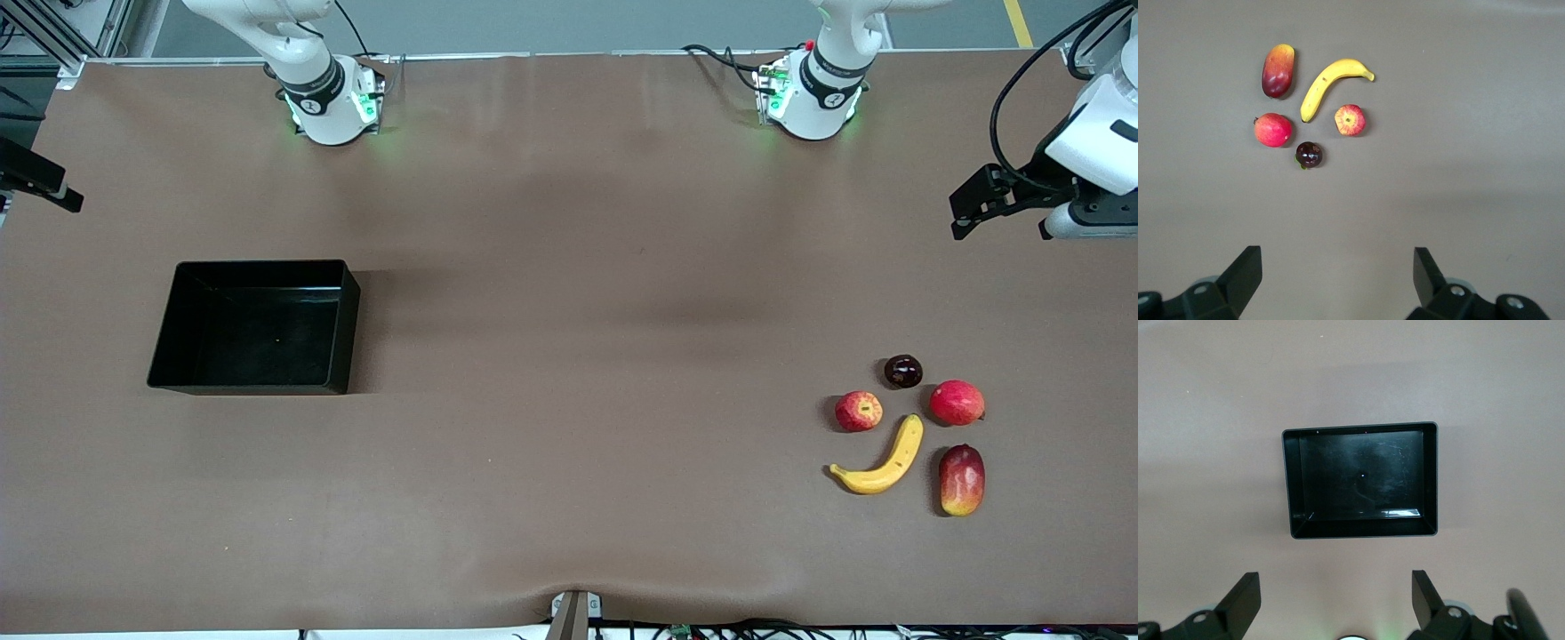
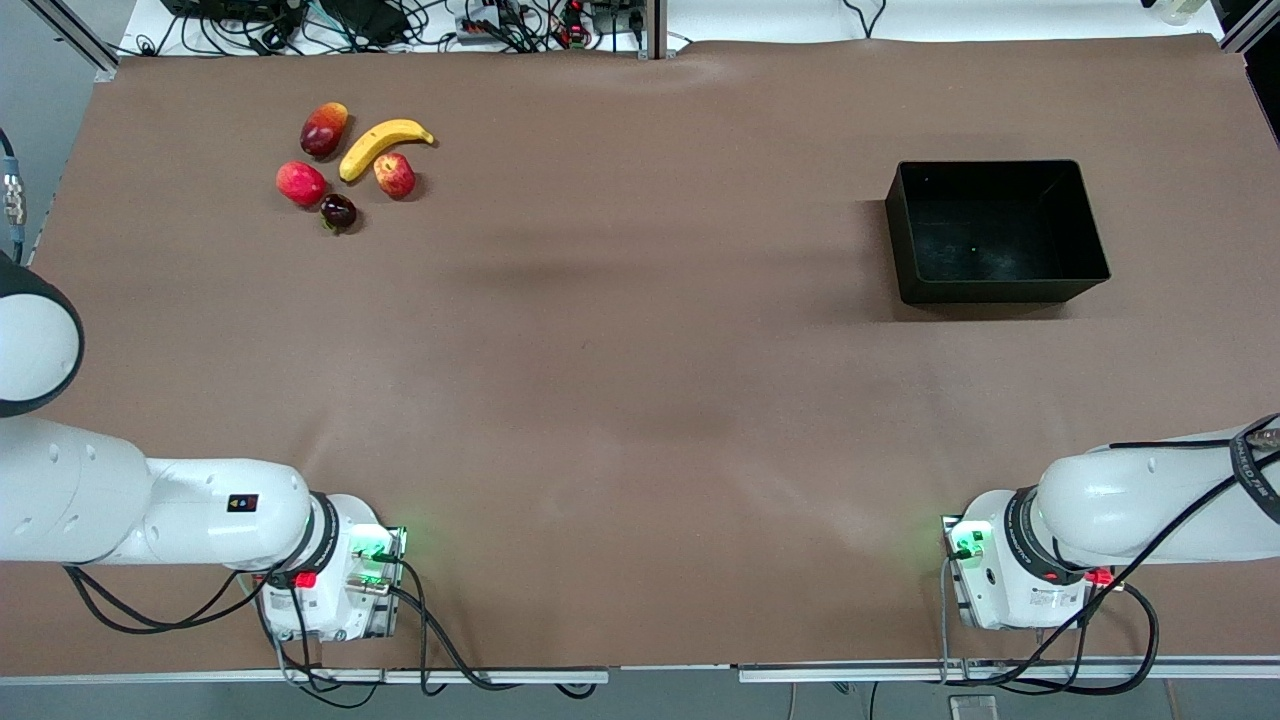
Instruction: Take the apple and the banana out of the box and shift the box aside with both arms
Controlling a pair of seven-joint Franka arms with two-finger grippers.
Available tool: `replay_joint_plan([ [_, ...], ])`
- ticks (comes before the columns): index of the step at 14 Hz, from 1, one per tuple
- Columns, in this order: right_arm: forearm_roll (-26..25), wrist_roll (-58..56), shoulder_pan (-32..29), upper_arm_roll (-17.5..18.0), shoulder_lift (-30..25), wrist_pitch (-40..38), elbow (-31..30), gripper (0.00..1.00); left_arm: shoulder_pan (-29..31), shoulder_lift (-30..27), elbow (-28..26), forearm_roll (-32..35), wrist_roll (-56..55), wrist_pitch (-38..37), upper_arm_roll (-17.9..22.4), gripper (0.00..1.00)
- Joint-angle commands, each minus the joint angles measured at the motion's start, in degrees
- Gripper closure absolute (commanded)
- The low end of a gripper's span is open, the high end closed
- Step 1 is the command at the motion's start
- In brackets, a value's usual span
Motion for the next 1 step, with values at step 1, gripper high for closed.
replay_joint_plan([
  [1,-0.98,-0.62,0.18,0.66,0.44,0.43,0.88,0.0,0.2,0.1,0.98,-1.15,0.86,-1.01,0.08,0.0],
])
